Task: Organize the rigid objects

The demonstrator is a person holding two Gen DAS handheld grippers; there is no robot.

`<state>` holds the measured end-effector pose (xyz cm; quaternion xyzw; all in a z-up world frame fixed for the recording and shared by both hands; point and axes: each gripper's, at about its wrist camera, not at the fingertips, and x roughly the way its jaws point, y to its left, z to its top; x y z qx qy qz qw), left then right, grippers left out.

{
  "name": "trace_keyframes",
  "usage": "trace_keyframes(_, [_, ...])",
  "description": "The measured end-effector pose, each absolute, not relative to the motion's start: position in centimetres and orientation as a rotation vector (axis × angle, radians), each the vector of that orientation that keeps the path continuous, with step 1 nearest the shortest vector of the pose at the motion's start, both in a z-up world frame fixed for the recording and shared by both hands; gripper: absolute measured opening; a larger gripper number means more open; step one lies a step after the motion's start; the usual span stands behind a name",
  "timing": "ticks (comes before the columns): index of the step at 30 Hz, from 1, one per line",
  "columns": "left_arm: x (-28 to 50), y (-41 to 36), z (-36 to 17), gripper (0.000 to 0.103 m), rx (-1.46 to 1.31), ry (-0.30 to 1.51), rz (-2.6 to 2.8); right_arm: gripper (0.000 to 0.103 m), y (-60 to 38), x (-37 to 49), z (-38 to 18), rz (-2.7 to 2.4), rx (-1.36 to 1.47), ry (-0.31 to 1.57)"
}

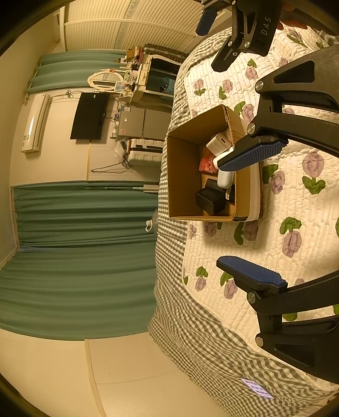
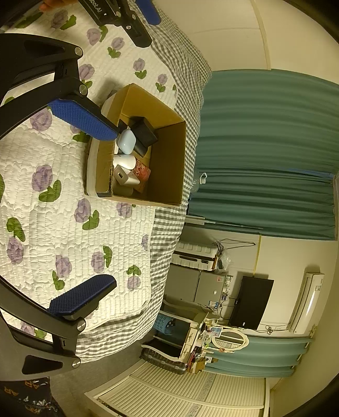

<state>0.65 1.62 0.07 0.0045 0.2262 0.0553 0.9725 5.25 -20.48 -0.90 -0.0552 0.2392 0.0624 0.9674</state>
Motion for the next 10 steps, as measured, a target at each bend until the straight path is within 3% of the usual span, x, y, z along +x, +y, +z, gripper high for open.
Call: trace_keyframes(10, [0.60, 1.60, -0.15, 0.070, 0.004, 0.461, 0.115, 0.103, -20.69, 5.33, -1.69, 0.121, -0.108, 0.494])
